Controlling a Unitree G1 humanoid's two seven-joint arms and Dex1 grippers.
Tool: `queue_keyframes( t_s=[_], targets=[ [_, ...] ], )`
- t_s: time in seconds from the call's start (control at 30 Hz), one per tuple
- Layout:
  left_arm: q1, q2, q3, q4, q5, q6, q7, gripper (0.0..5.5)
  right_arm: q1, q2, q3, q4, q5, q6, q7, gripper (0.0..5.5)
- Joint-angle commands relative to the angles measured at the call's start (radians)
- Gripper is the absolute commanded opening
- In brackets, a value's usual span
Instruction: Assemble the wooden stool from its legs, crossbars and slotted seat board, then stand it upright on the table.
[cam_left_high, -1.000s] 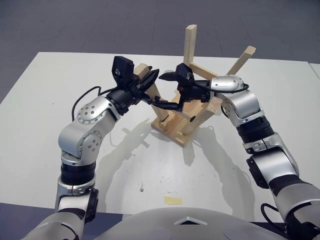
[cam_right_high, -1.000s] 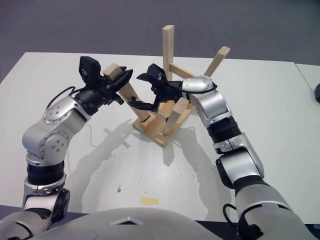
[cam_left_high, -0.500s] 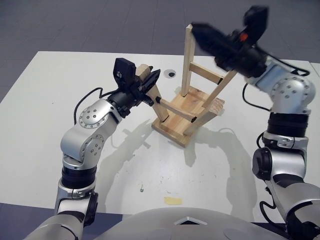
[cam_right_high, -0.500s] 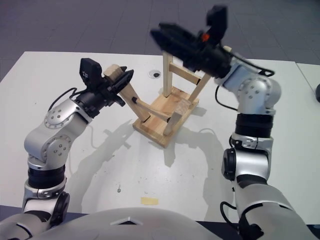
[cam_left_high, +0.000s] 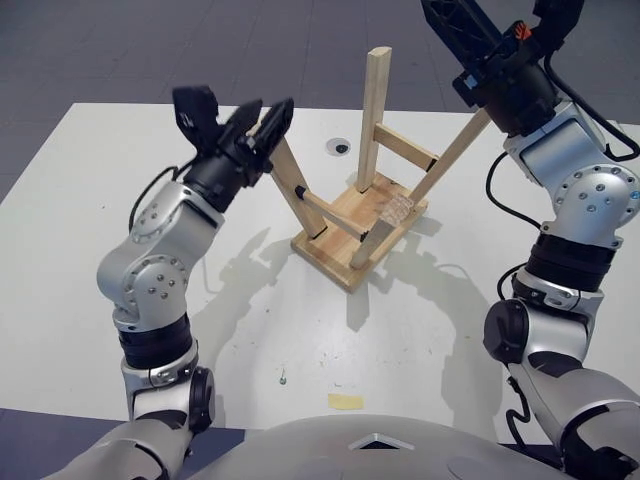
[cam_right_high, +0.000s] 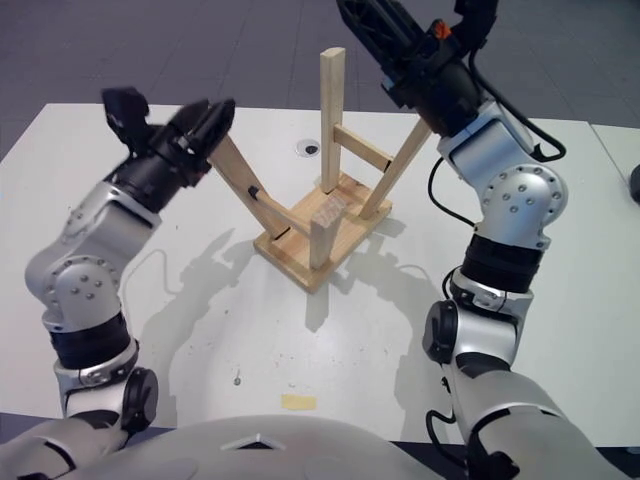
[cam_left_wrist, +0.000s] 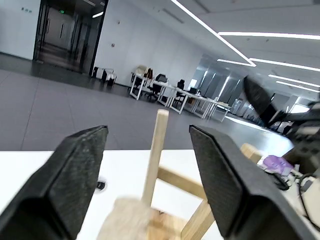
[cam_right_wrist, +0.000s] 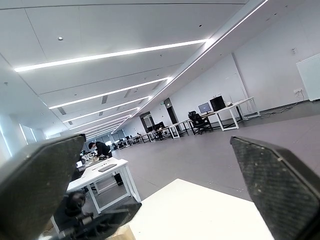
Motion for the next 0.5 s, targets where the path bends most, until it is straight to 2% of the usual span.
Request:
queue_keyframes(
  t_s=[0.03, 0.13, 0.23, 0.27, 0.33, 0.43, 0.5],
  targets=[
    [-0.124, 0.083, 0.049, -0.024, -0.044, 0.033, 0.037, 3.78, 0.013, 0.002, 0.000, -0.024, 0.015, -0.005, -0.017, 5.40],
    [-0.273, 0.179, 0.043, 0.056, 0.048, -0.006, 0.015, 4.34, 0.022, 0.007, -0.003, -0.035, 0.021, -0.009, -0.037, 5.40],
    [-0.351, 0.203, 0.016, 0.102, 0.082, -0.036, -0.023, 4.90, 0.043, 0.018, 0.001, -0.064, 0.038, -0.005, -0.059, 5.40],
    [-0.332, 0.194, -0.009, 0.128, 0.101, -0.048, -0.044, 5.15, 0.052, 0.022, 0.004, -0.073, 0.041, -0.004, -0.065, 5.40],
    [-0.233, 0.189, -0.128, 0.242, 0.228, -0.098, -0.085, 5.38, 0.082, 0.030, 0.013, -0.089, 0.039, -0.004, -0.076, 5.40],
    [-0.061, 0.168, -0.314, 0.390, 0.409, -0.173, -0.110, 5.38, 0.143, 0.035, 0.043, -0.129, 0.022, 0.001, -0.088, 5.40],
    [0.026, 0.138, -0.366, 0.394, 0.455, -0.192, -0.106, 5.38, 0.177, 0.035, 0.057, -0.157, 0.024, 0.009, -0.097, 5.40]
  ],
)
